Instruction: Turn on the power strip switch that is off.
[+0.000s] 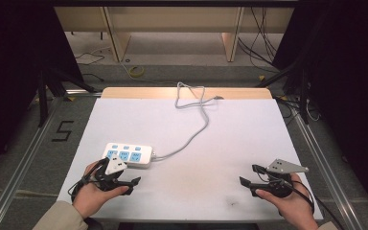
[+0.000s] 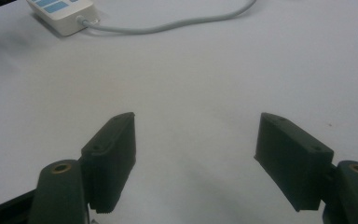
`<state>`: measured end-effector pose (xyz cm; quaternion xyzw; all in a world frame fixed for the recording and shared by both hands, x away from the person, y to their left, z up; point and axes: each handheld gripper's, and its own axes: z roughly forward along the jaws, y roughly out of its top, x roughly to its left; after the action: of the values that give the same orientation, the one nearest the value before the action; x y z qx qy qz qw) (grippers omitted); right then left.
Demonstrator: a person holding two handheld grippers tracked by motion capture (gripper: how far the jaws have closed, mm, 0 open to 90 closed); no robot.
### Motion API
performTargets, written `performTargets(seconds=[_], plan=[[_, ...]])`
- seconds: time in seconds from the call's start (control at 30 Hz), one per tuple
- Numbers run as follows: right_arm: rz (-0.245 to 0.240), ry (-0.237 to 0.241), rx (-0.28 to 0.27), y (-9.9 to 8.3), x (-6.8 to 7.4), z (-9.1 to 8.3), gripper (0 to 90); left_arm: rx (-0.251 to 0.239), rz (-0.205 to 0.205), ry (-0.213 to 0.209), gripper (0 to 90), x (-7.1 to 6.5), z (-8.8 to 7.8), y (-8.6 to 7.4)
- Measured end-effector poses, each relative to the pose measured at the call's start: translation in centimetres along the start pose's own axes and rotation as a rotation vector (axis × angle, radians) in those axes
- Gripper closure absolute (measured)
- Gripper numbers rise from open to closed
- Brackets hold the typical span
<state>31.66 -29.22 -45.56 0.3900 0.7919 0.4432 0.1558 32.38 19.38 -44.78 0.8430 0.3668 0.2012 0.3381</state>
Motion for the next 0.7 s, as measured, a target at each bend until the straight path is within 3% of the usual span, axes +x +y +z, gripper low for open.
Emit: performTargets(seconds=[0.07, 0.1, 0.17, 0.2, 0.23, 0.37, 0.7], plan=[[0.0, 0.0, 0.001, -0.02, 0.01, 0.02, 29.2, -0.006, -0.002, 0.005, 35.9, -0.01, -0.13, 0.09], [0.002, 0.0, 0.001, 0.01, 0.09, -0.01, 29.3, 0.001, 0.001, 0.006, 43.4, 0.02, -0.27, 0.13], [0.001, 0.001, 0.0, 0.01, 0.14, -0.03, 29.3, -0.002, 0.001, 0.013, 47.4, 0.05, -0.41, 0.16], [-0.002, 0.001, 0.0, 0.01, 0.18, -0.04, 29.3, 0.0, 0.005, 0.015, 53.5, 0.12, -0.48, 0.21], [-0.003, 0.0, 0.002, 0.04, 0.21, -0.06, 29.4, 0.001, 0.003, 0.018, 66.5, 0.16, -0.55, 0.25], [0.002, 0.002, 0.006, 0.01, 0.16, 0.01, 29.5, 0.003, -0.013, 0.024, 88.9, 0.45, -0.79, 0.38], [0.003, 0.003, 0.009, 0.0, 0.17, 0.04, 29.5, 0.026, -0.026, 0.011, 89.8, 0.21, -0.65, 1.04]])
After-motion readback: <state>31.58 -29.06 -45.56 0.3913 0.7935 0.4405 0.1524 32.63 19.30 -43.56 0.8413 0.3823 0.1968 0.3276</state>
